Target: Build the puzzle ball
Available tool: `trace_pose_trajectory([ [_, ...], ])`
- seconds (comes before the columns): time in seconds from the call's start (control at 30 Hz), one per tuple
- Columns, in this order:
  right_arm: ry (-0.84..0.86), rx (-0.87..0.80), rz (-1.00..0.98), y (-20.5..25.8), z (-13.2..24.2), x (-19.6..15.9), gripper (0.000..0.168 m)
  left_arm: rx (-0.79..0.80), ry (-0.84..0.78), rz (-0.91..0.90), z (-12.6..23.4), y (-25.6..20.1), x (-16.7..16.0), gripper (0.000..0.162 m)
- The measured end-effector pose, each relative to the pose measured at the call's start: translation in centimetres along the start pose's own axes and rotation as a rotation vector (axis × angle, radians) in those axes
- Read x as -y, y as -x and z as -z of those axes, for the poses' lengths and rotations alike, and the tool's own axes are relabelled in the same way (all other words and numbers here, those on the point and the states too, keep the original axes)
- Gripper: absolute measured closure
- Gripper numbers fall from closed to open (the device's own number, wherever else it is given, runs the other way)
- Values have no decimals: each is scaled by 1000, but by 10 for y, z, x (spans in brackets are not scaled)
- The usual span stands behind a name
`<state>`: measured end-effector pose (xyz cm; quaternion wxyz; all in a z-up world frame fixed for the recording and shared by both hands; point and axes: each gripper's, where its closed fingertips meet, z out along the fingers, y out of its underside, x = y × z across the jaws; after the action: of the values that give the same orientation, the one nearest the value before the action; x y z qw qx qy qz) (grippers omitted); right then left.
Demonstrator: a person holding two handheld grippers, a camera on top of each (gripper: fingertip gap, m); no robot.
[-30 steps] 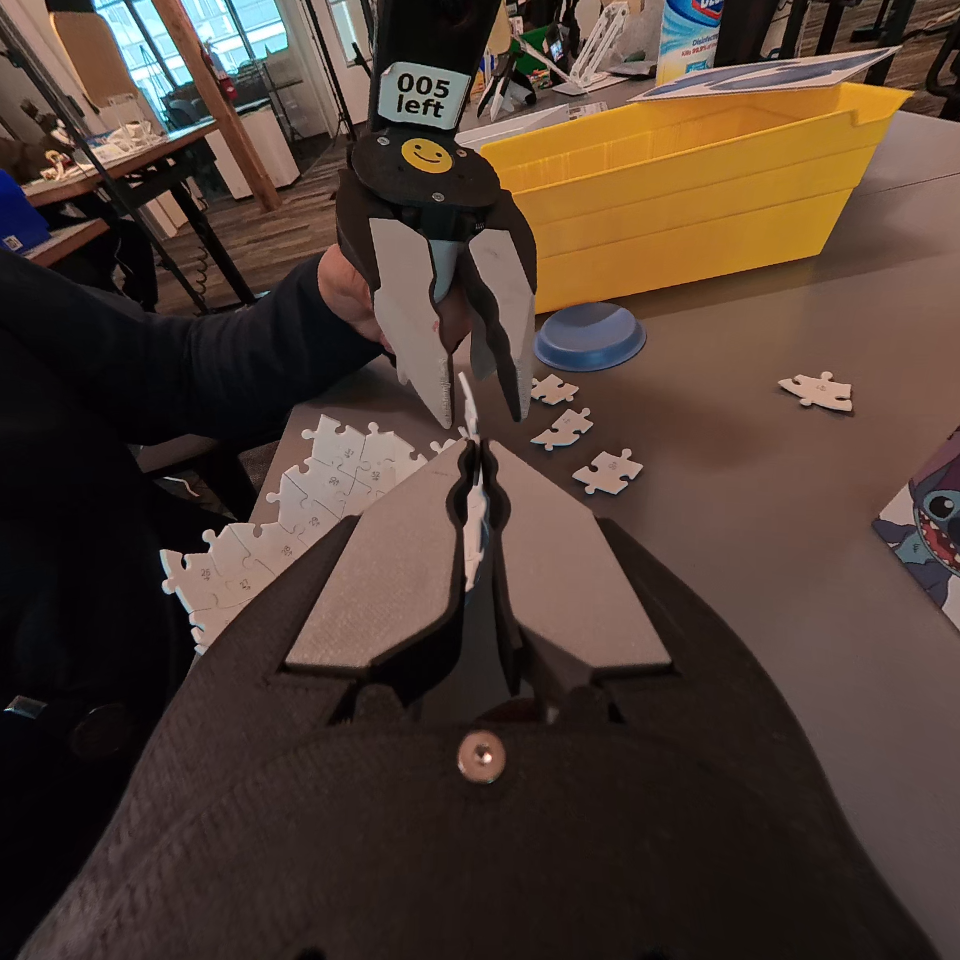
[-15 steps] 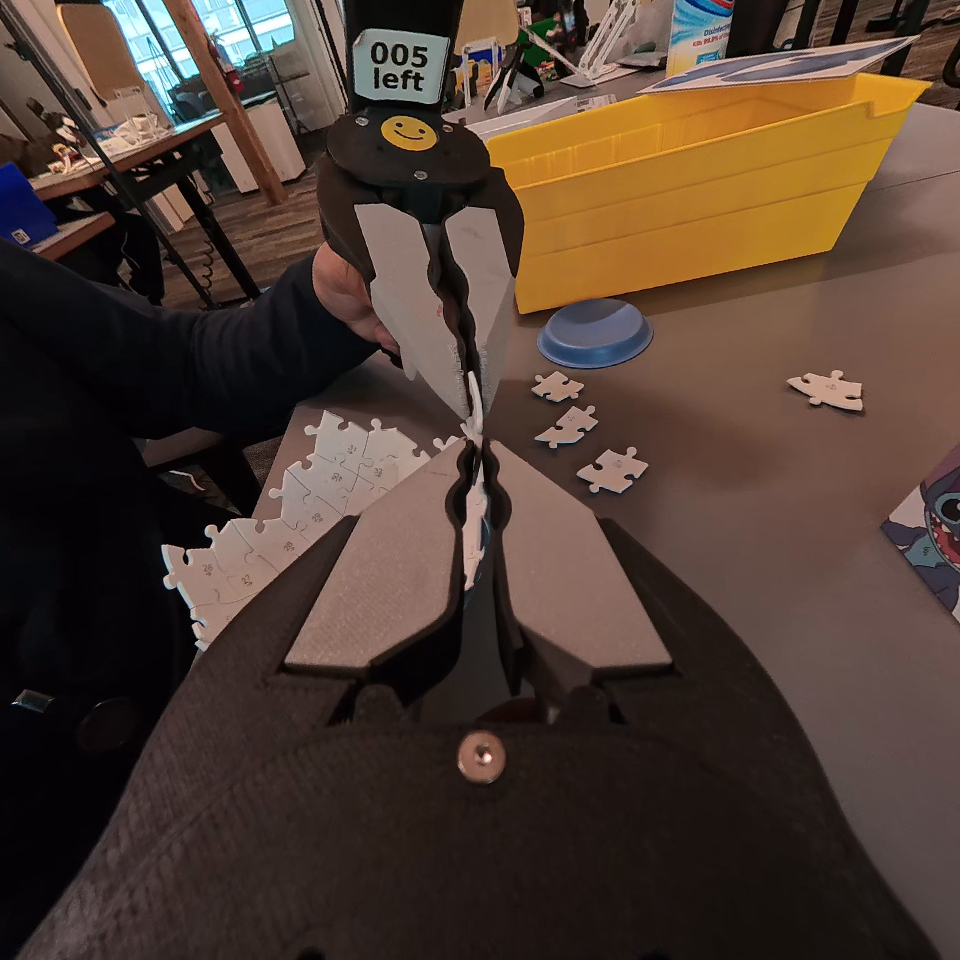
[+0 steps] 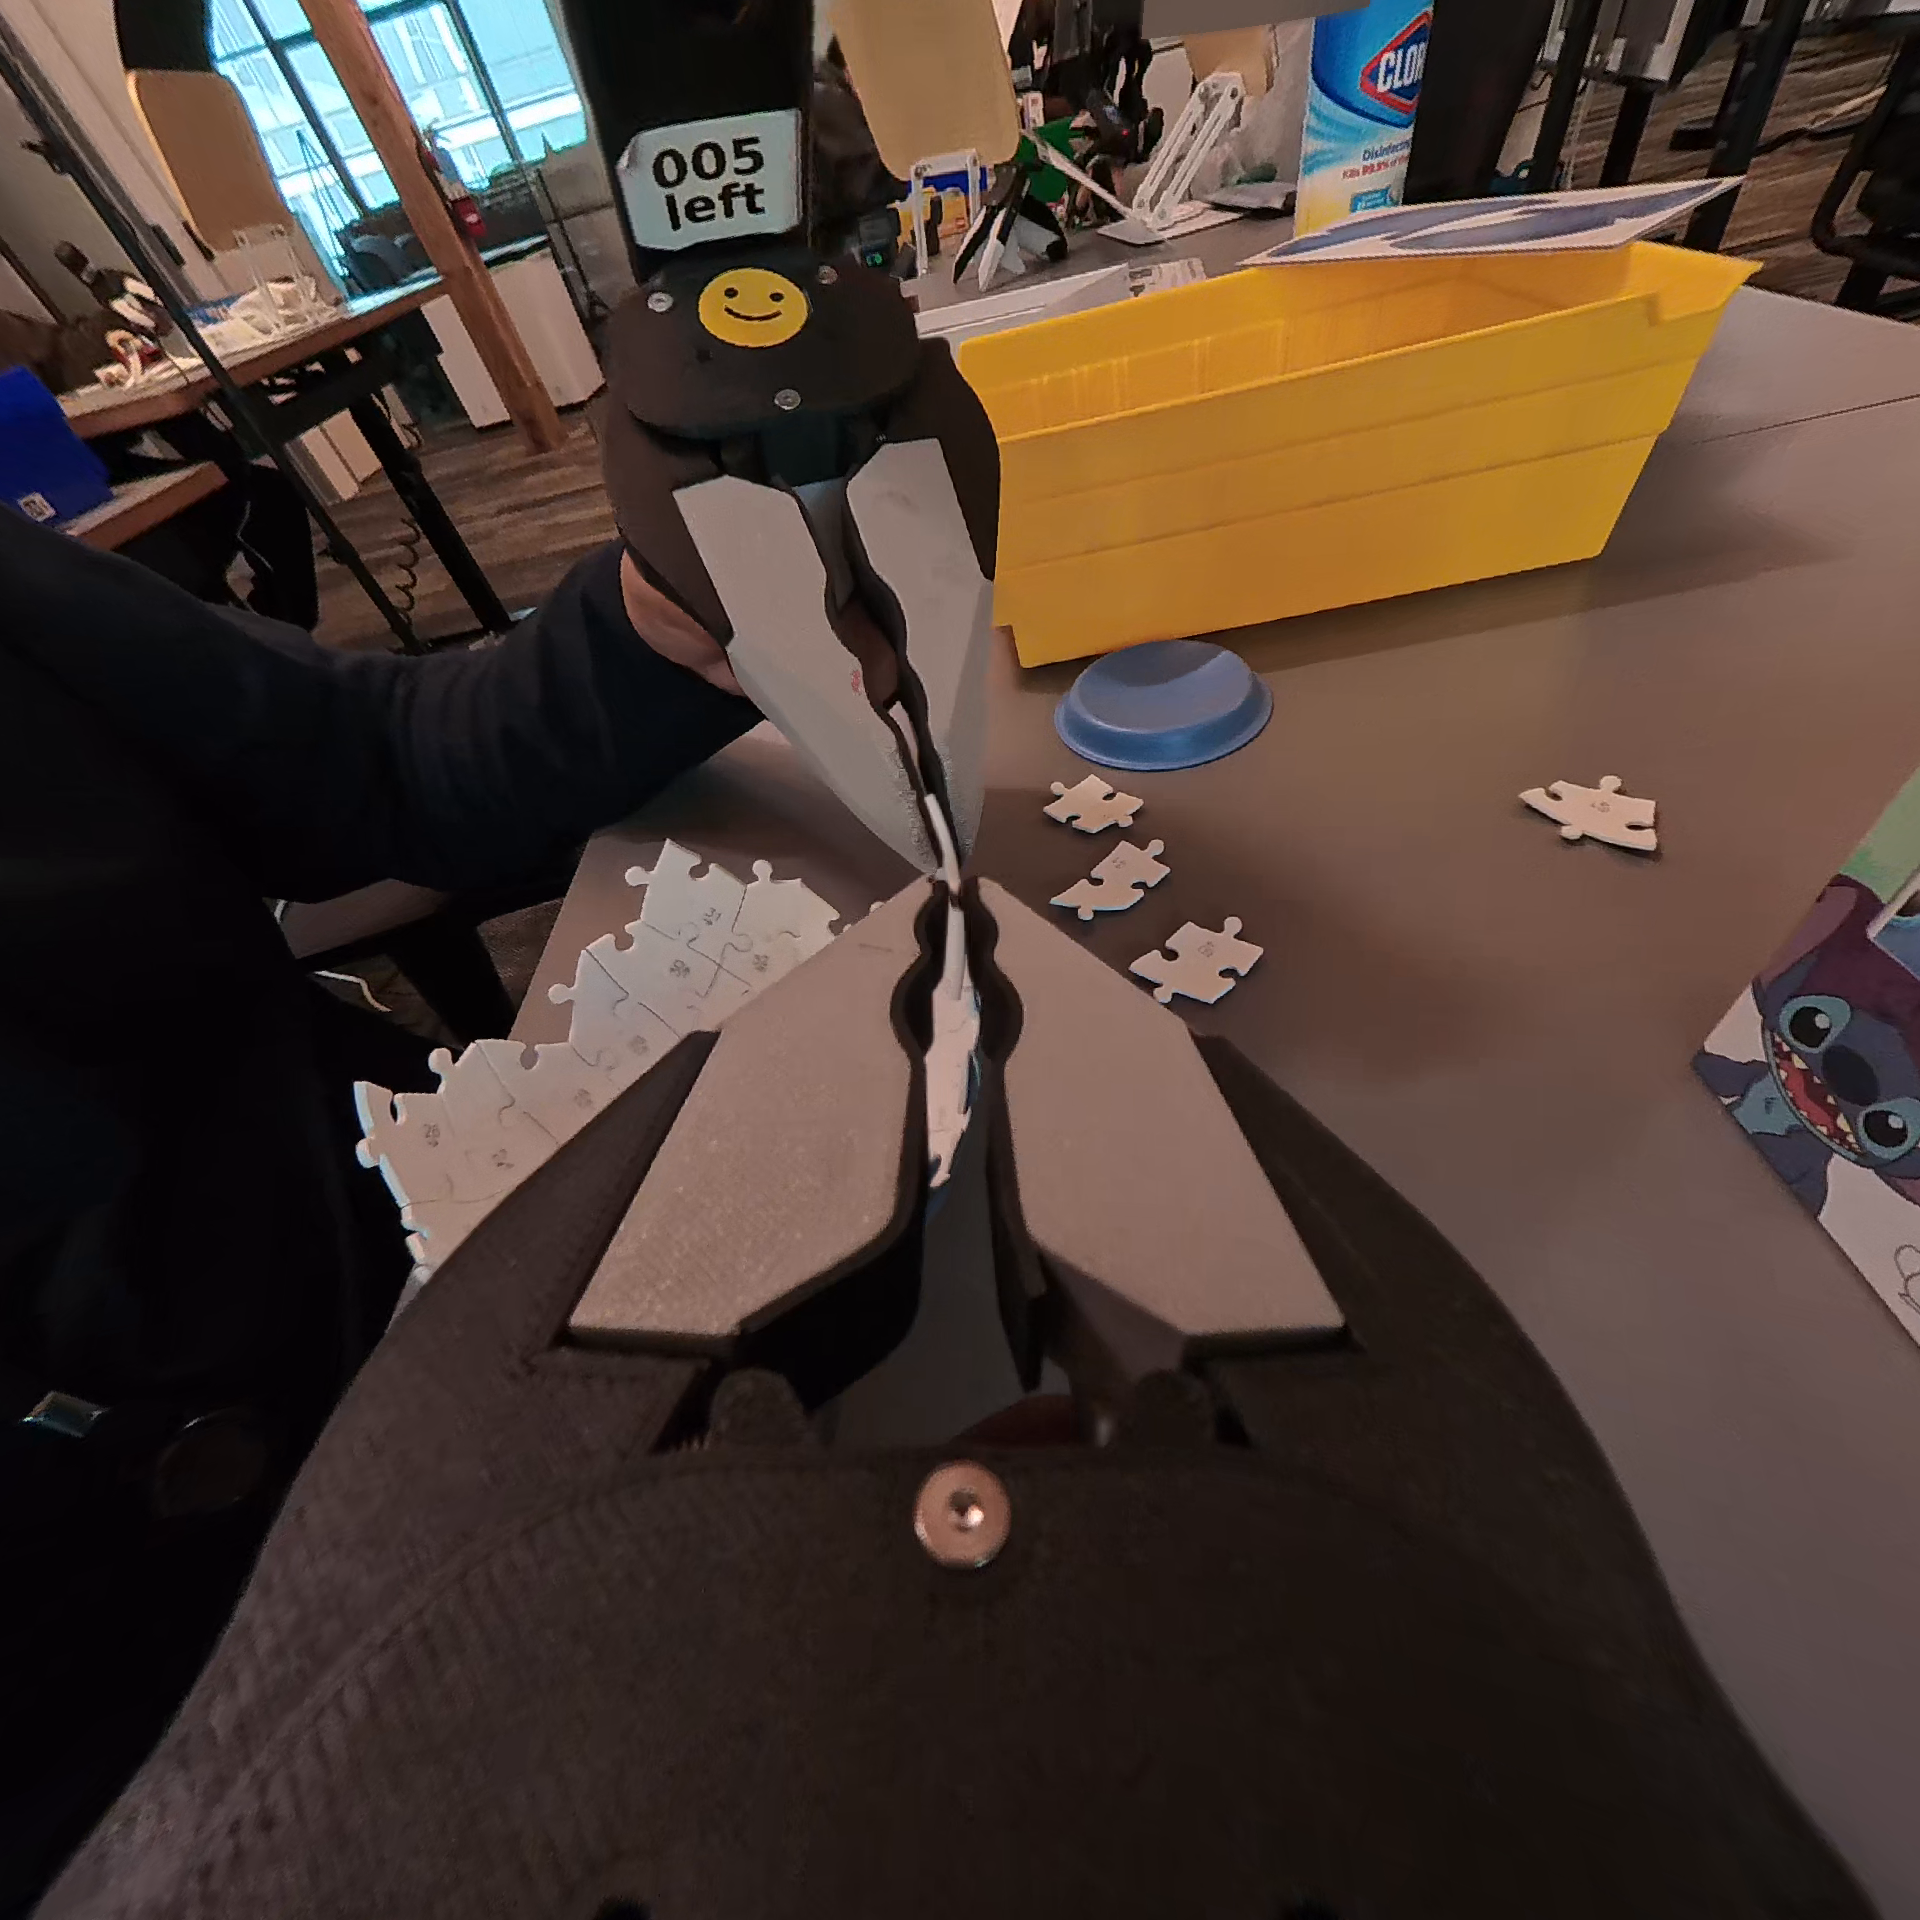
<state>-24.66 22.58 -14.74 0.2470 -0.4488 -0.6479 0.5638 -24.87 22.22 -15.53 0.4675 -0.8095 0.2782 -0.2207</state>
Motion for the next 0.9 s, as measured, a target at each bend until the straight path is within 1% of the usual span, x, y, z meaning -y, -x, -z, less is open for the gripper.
trace_pose_trajectory([
  [0.1,1,-7,1,-1,0,0,168,21,4,-21,0,1,0,162],
  [0.53,-2,-22,-5,-4,1,0,168,28,-10,-5,-2,4,0,162],
  [0.9,3,-22,-5,-3,0,-1,168,9,-15,17,-3,3,-1,162],
])
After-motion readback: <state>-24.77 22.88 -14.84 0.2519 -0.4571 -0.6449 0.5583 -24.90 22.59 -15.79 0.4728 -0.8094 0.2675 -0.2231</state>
